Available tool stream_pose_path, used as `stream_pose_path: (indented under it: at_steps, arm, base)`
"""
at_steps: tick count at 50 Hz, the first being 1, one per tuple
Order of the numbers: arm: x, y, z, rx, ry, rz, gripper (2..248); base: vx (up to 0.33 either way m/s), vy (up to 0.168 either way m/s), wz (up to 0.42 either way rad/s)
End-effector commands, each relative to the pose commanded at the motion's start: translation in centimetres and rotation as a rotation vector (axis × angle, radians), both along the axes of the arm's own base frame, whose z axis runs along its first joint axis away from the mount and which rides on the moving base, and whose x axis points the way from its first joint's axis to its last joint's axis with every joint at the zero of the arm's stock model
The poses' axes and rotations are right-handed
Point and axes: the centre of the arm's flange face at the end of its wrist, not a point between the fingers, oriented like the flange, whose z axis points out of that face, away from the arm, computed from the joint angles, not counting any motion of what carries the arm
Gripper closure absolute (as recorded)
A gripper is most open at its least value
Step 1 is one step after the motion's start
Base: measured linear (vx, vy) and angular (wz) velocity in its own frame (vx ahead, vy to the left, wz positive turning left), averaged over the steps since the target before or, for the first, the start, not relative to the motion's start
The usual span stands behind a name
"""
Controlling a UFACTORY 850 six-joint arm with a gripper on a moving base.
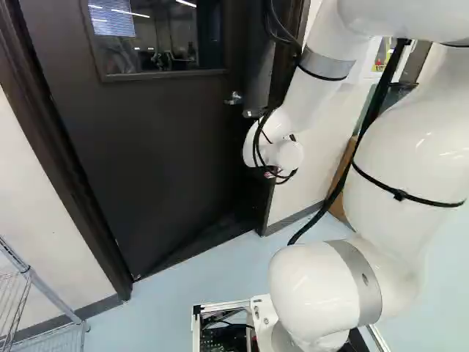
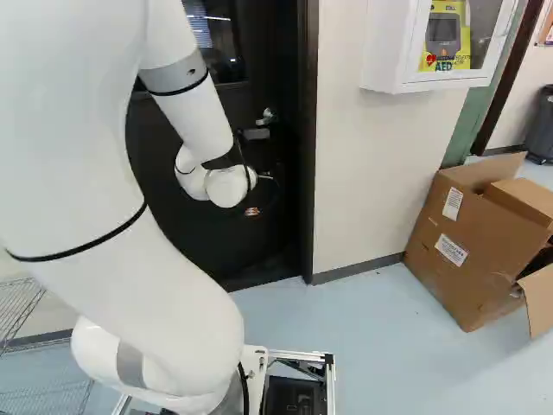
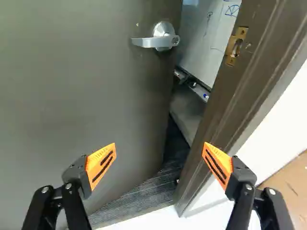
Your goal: Open the door and move inside
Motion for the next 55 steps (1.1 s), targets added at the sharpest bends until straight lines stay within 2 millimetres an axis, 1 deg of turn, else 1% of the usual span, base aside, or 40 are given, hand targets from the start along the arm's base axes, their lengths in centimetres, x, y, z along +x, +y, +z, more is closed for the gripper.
stream_pose_path:
  at_steps: [32,39,55]
  arm:
    - [-6.5,-0.7,-0.4,0.028,0.004,-0.075,3]
    - [-7.0,-0.9,-0.4,0.028,0.002,-0.082,3]
    - [-7.1,-1.0,-0.4,0.028,0.002,-0.084,3]
  base:
    - [0.000,0.000,0.000]
    - [0.000,0.000,0.000]
    - [0.000,0.000,0.000]
